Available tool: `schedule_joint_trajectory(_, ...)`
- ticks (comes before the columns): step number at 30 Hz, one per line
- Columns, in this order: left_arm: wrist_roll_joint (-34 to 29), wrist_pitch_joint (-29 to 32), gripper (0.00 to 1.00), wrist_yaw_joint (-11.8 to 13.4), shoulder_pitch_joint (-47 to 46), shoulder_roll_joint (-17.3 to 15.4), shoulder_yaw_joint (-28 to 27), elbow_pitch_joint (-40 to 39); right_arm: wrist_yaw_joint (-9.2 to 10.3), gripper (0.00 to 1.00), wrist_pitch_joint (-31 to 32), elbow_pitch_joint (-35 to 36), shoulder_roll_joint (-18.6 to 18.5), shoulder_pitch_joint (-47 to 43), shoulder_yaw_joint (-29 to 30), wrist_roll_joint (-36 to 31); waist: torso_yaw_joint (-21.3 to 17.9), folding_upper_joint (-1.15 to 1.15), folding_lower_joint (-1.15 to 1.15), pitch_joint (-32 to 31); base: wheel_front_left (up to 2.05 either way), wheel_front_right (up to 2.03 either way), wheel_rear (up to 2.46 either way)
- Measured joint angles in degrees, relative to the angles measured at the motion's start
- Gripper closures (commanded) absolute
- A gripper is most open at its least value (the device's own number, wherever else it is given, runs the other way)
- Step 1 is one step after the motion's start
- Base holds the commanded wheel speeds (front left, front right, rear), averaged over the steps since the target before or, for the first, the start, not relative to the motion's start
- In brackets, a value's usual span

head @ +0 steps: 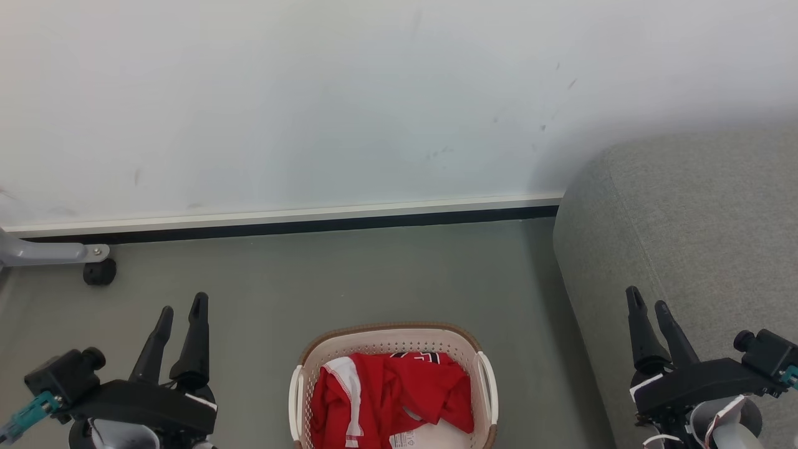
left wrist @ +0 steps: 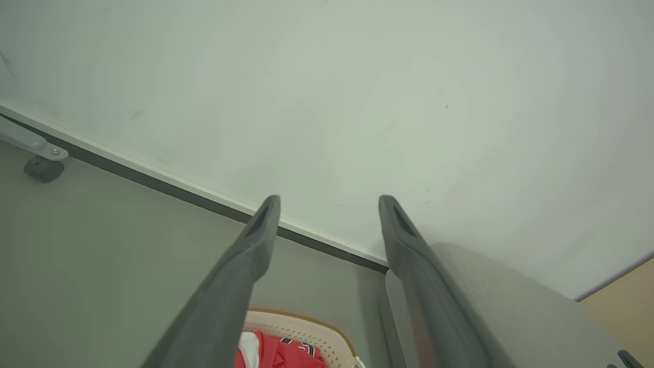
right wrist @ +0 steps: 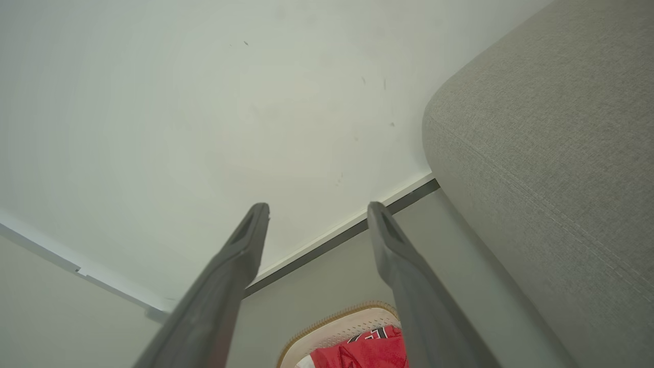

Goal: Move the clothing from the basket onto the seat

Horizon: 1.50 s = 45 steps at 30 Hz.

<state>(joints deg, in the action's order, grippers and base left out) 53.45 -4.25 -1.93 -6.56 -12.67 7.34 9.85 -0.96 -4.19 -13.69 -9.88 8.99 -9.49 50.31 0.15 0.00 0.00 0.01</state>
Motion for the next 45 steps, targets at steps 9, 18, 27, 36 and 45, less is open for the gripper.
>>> schedule_joint_trajectory(9, -6.22, -0.9, 0.0, 2.18, 0.12, -1.33, 1.65, -0.89, 1.08, 0.0, -1.03, -0.27, -1.1, 1.03, -3.55, -7.31, -0.02, 0.0, 0.0, -0.09, 0.0, 0.0, 0.0)
schedule_joint_trajectory(18, -12.25, -0.91, 0.0, 4.0, 0.69, -2.01, 3.16, -1.33, 2.42, 0.0, -1.97, -1.43, -1.88, 1.29, -6.83, -14.04, -0.01, 0.0, 0.0, -0.01, 0.0, 0.0, 0.0)
schedule_joint_trajectory(27, -18.47, -1.29, 0.0, 5.57, 2.06, -3.07, 3.89, -2.53, 3.54, 0.0, -3.55, -2.0, -2.76, 2.4, -9.79, -20.41, -0.11, 0.0, 0.0, -0.06, 0.0, 0.0, 0.0)
schedule_joint_trajectory(36, -23.39, -1.93, 0.0, 7.17, 3.62, -3.21, 4.08, -3.42, 4.68, 0.0, -5.25, -2.47, -3.41, 2.5, -12.0, -26.01, -0.18, 0.0, 0.0, -0.21, 0.0, 0.0, 0.0)
schedule_joint_trajectory(45, -29.16, -2.08, 0.0, 8.56, 4.13, -3.67, 4.32, -4.6, 5.73, 0.0, -7.24, -2.53, -3.94, 2.59, -14.05, -31.37, -0.37, 0.0, 0.0, -0.29, 0.0, 0.0, 0.0)
